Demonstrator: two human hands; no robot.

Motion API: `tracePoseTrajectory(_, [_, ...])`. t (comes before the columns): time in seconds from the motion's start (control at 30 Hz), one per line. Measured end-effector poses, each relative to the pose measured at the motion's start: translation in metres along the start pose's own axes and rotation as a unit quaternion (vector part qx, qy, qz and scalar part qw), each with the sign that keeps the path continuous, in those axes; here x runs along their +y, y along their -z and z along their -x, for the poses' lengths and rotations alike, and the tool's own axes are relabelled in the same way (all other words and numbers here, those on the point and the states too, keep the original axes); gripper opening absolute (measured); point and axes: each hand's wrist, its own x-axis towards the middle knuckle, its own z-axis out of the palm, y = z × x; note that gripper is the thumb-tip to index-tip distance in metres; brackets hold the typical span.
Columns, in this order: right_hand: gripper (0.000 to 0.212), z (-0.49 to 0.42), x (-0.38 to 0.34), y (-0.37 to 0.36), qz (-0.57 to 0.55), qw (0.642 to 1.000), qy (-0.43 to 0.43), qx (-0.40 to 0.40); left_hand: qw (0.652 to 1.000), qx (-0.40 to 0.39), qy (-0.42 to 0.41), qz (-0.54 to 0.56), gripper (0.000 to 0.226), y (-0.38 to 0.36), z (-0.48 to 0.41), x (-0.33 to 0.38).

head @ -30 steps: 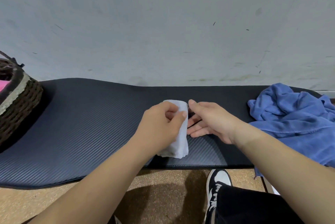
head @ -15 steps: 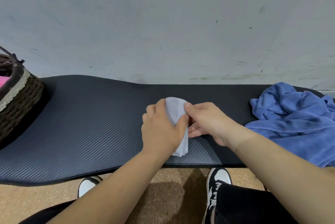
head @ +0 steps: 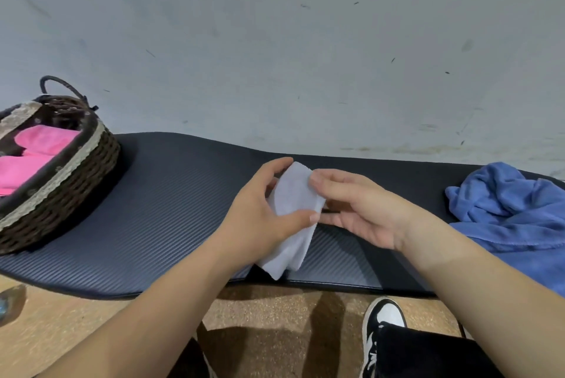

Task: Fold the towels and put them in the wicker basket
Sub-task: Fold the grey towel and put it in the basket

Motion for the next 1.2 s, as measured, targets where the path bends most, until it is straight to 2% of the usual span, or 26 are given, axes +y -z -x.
tracePoseTrajectory(0.07, [0.054, -0.002, -0.004, -0.011, 0.027, 0.999, -0.006, -0.018, 1.0, -0.007, -0.01, -0.015, 0.086, 0.015, 0.006, -0.001])
tracePoseTrajectory(0.13, [0.048, -0.006, -0.008, -0.02, 0.071, 0.997, -0.018, 0.0, 0.999, -0.004, -0.012, -0.043, 0.089, 0.03, 0.01, -0.003])
tracePoseTrajectory(0.2, [0.05, -0.01, -0.009, -0.028, 0.096, 0.995, -0.031, -0.002, 0.997, -0.014, -0.007, -0.082, 0.093, 0.046, 0.013, -0.004])
tracePoseTrajectory(0.3, [0.051, -0.014, -0.005, -0.044, 0.111, 0.99, -0.071, -0.055, 0.988, -0.059, 0.004, -0.141, 0.095, 0.074, 0.018, -0.005])
tracePoseTrajectory(0.37, [0.045, -0.017, -0.002, -0.056, 0.134, 0.986, -0.076, -0.057, 0.979, -0.098, 0.017, -0.178, 0.086, 0.09, 0.022, -0.006])
tracePoseTrajectory(0.43, [0.035, -0.021, 0.0, -0.066, 0.137, 0.987, -0.07, -0.039, 0.969, -0.13, 0.048, -0.204, 0.064, 0.104, 0.027, -0.007])
tracePoseTrajectory(0.5, [0.028, -0.023, -0.002, -0.073, 0.116, 0.991, -0.064, -0.015, 0.971, -0.13, 0.089, -0.182, 0.049, 0.118, 0.031, -0.011])
tracePoseTrajectory(0.7, [0.044, -0.031, -0.004, -0.098, 0.089, 0.995, -0.028, 0.022, 0.988, -0.079, 0.129, -0.029, 0.044, 0.161, 0.046, -0.019])
tracePoseTrajectory(0.8, [0.049, -0.038, 0.003, -0.12, 0.074, 0.996, -0.014, 0.053, 0.992, -0.006, 0.112, 0.054, 0.048, 0.175, 0.054, -0.017])
tracePoseTrajectory(0.97, [0.043, -0.056, 0.012, -0.173, 0.06, 0.996, -0.007, 0.062, 0.95, 0.132, 0.112, 0.259, 0.061, 0.209, 0.055, -0.015])
tracePoseTrajectory(1.07, [0.042, -0.076, 0.005, -0.217, 0.117, 0.991, -0.022, 0.068, 0.95, 0.19, 0.092, 0.231, 0.05, 0.248, 0.057, -0.018])
tracePoseTrajectory(1.2, [0.04, -0.106, -0.014, -0.275, 0.21, 0.975, 0.006, 0.072, 0.956, 0.283, 0.055, 0.06, 0.049, 0.315, 0.065, -0.019])
